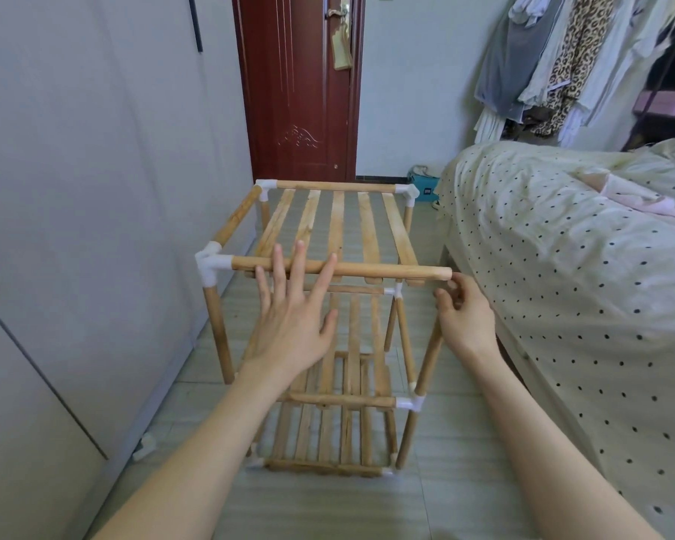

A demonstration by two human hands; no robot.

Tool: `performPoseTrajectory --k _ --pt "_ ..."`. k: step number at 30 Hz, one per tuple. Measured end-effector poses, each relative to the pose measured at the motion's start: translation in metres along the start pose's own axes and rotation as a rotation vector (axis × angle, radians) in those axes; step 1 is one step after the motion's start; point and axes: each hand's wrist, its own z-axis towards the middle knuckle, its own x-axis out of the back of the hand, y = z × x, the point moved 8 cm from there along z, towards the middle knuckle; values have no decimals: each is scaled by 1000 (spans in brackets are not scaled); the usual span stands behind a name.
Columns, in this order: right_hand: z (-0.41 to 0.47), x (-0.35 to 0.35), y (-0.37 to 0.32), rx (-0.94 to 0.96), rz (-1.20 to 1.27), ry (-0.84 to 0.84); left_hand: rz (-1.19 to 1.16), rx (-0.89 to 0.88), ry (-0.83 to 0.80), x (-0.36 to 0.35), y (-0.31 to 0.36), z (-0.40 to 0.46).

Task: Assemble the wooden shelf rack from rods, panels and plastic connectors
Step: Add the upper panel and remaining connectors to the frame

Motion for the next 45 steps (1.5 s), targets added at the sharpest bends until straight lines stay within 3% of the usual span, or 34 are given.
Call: performPoseTrajectory --k 4,11,19,22,24,28,31,34,39,45 --pt "-7 -8 -8 39 13 -37 -42 71 -65 -2 -18 9" --pt "-39 -61 -38 239 52 -307 -194 324 -68 -2 -74 8" --pt "-47 -107 -66 346 67 -270 -360 306 -263 -22 -113 -26" --pt "-59 -129 -61 359 -3 -318 -513 373 -240 -23 -138 -60" --pt "-70 -149 -42 318 -166 -421 -538 412 -218 -28 -156 -91" --pt "-102 -184 16 171 -793 -721 -531 613 -350 -80 -193 -189" --pt "-141 -213 42 258 -1029 -989 -524 745 -505 -133 -204 -265" --pt "-171 -249 58 379 -1002 -1168 -513 827 -654 -177 -205 -319" --pt "-212 -312 114 326 -861 -1320 -453 923 -775 -226 -198 -379" --pt "-273 -368 220 206 -890 -1501 -382 996 -860 -271 -196 -414"
